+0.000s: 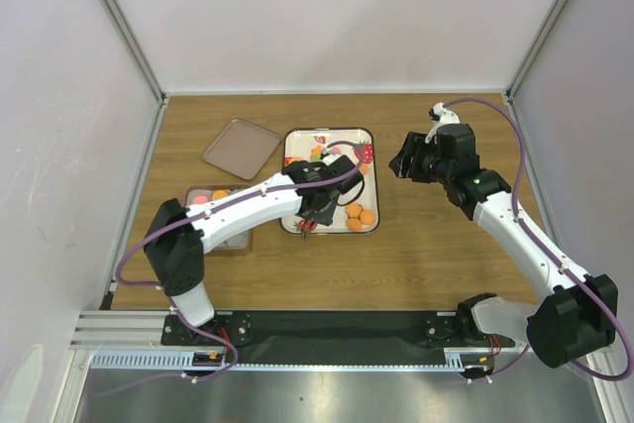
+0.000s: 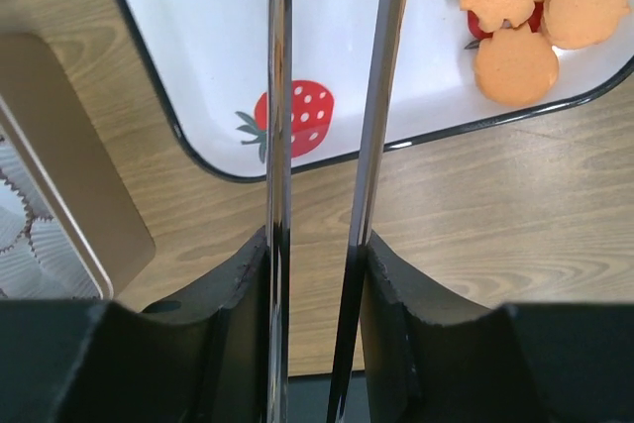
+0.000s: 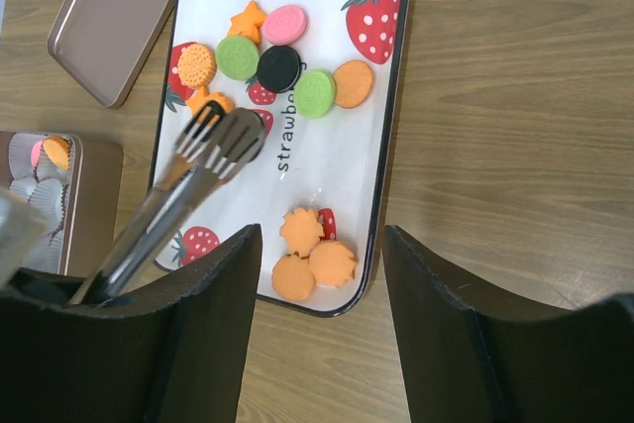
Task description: Pack the cookies
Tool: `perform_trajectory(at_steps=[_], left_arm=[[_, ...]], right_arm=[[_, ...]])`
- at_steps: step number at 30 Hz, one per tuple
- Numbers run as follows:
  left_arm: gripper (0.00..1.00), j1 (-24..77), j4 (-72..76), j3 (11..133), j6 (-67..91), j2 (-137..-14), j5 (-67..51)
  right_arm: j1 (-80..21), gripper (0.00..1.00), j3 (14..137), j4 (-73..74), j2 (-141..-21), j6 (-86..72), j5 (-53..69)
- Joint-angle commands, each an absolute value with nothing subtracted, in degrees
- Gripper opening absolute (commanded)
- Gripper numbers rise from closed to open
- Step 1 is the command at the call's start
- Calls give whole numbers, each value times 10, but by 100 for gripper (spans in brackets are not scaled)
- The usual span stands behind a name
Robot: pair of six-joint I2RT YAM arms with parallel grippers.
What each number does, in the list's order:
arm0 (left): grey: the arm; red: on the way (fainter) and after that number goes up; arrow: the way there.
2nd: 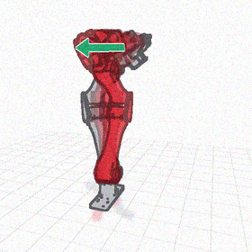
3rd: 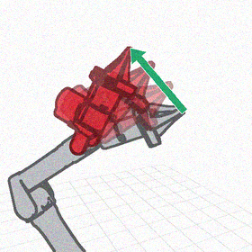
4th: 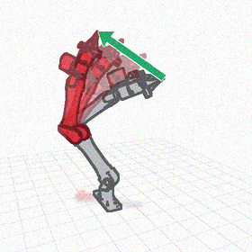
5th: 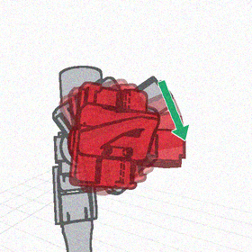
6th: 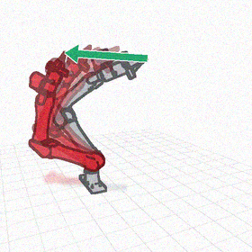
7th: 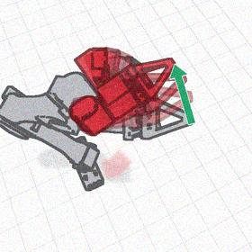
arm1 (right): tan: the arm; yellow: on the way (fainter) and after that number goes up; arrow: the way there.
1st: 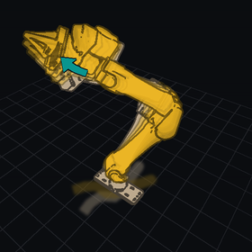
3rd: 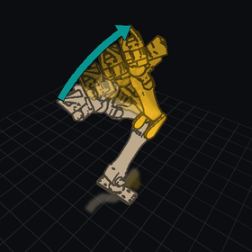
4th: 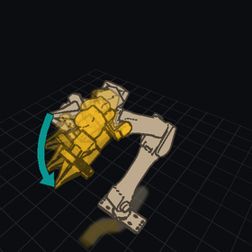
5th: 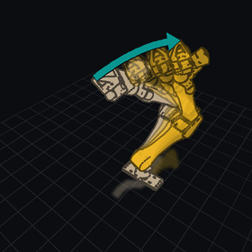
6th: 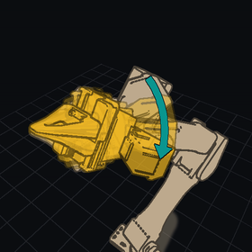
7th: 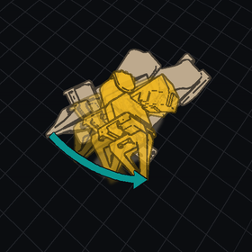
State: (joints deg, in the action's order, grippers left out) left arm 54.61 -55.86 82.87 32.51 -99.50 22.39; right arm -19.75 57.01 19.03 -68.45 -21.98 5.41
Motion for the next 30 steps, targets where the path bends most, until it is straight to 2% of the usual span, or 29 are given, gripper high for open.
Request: perform_trajectory(at_steps=[1, 12, 24, 30], left_arm=[[31, 537, -560, 817, 344, -941, 243], [32, 513, -642, 738, 390, -796, 254], [33, 453, -779, 630, 458, -593, 254], [35, 411, -811, 584, 466, -538, 232]], right_arm=[[-196, 58, 569, 182, -671, -219, 53], [-196, 58, 569, 179, -682, -221, 72], [-200, 58, 569, 175, -690, -226, 92], [-205, 58, 569, 175, -688, -226, 97]])
